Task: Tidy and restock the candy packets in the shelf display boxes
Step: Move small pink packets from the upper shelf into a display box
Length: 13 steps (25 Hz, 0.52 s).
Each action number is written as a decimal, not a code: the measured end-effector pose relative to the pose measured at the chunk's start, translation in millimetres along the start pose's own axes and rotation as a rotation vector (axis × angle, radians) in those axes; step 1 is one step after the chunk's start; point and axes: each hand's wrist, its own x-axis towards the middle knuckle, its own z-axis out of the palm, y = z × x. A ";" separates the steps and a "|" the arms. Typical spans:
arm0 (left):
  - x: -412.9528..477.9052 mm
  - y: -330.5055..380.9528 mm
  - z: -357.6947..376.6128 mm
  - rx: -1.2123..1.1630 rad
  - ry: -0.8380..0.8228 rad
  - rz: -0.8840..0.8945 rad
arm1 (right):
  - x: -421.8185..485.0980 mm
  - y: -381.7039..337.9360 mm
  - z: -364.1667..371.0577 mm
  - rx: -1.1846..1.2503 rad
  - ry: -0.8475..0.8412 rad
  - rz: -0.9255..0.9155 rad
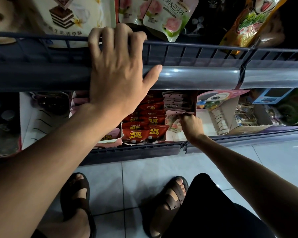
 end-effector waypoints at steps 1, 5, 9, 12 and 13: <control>0.0 0.1 -0.4 0.002 -0.001 0.001 | -0.6 -0.1 -0.4 -0.001 -0.002 -0.004; 0.0 0.2 -0.5 0.002 -0.007 -0.002 | -3.1 -0.2 -2.9 -0.012 0.019 -0.033; 0.6 1.2 -0.5 -0.001 -0.013 0.003 | -5.2 5.2 -6.3 0.017 0.051 -0.060; 0.5 0.6 -2.3 -0.006 -0.037 0.000 | -9.2 9.8 -15.5 0.055 0.097 -0.090; 0.4 0.2 -3.1 -0.008 -0.045 0.001 | -12.3 10.5 -20.2 0.053 0.110 -0.101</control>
